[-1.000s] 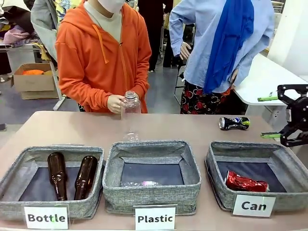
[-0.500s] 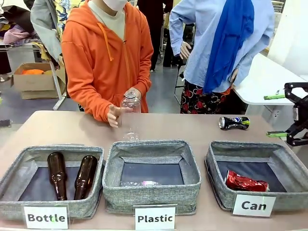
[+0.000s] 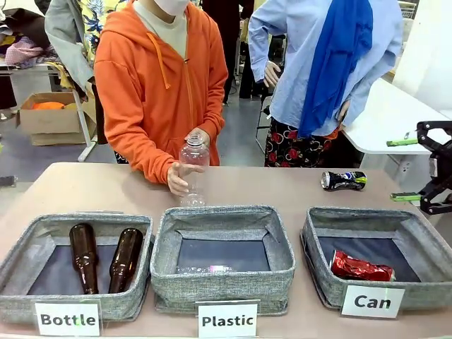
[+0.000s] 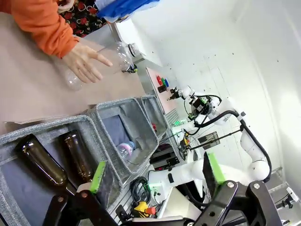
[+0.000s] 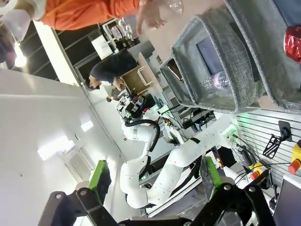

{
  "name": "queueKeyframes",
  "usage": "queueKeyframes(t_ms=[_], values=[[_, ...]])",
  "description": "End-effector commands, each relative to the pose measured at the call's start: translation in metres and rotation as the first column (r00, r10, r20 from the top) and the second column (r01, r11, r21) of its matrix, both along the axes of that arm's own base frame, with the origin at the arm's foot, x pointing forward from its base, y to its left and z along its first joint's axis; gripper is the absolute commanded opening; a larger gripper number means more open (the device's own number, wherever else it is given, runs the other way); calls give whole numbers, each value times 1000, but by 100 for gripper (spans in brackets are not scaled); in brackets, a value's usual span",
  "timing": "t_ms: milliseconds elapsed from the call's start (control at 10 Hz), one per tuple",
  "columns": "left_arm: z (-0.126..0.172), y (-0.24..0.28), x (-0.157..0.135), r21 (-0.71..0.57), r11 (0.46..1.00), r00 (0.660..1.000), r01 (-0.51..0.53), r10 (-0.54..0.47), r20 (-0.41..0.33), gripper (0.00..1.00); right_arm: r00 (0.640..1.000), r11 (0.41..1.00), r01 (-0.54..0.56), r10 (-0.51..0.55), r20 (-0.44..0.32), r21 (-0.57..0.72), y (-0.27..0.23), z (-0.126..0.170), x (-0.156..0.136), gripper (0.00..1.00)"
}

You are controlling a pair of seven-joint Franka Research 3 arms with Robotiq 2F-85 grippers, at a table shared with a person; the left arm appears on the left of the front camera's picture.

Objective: Sort the can waste into the basket.
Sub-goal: Pick up the can waste from the table and place it in the right Fabric basket.

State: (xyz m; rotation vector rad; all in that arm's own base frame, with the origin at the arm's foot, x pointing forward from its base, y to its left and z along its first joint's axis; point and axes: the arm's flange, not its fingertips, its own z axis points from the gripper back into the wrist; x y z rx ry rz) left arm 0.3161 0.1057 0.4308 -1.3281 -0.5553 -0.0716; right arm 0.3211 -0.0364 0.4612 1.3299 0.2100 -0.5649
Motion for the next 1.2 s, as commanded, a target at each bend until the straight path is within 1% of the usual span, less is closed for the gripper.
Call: queueKeyframes(t_ms=[0,100,200,300,400,500,600,700,800,900,1100], values=[[2,1,-3,-6,1000,1000,11,-11,-11,100,999,965,54,-52,15,-257,-5,14,-6,100],[2,1,-3,-6,1000,1000,11,-11,-11,100,1000,847,13,-3,19,-531,3,25,7,100],[2,1,-3,-6,1000,1000,11,-11,-11,100,999,693,40,-32,25,-720,5,31,33,100],[2,1,-3,-6,1000,1000,11,-11,-11,100,985,529,160,-140,100,-833,0,33,56,100],[2,1,-3,-6,1000,1000,11,-11,-11,100,970,402,226,-176,167,-887,-1,32,72,100],[2,1,-3,-6,1000,1000,11,-11,-11,100,950,300,292,-200,239,-908,-4,29,81,100],[2,1,-3,-6,1000,1000,11,-11,-11,100,921,240,374,-209,328,-896,-8,30,81,100],[2,1,-3,-6,1000,1000,11,-11,-11,100,888,205,455,-182,423,-866,-10,31,73,100],[2,1,-3,-6,1000,1000,11,-11,-11,100,882,357,469,-139,451,-808,-6,37,48,100],[2,1,-3,-6,1000,1000,11,-11,-11,100,919,364,390,-96,382,-846,-17,47,82,100],[2,1,-3,-6,1000,1000,11,-11,-11,100,919,364,390,-96,382,-846,-17,47,82,100]])
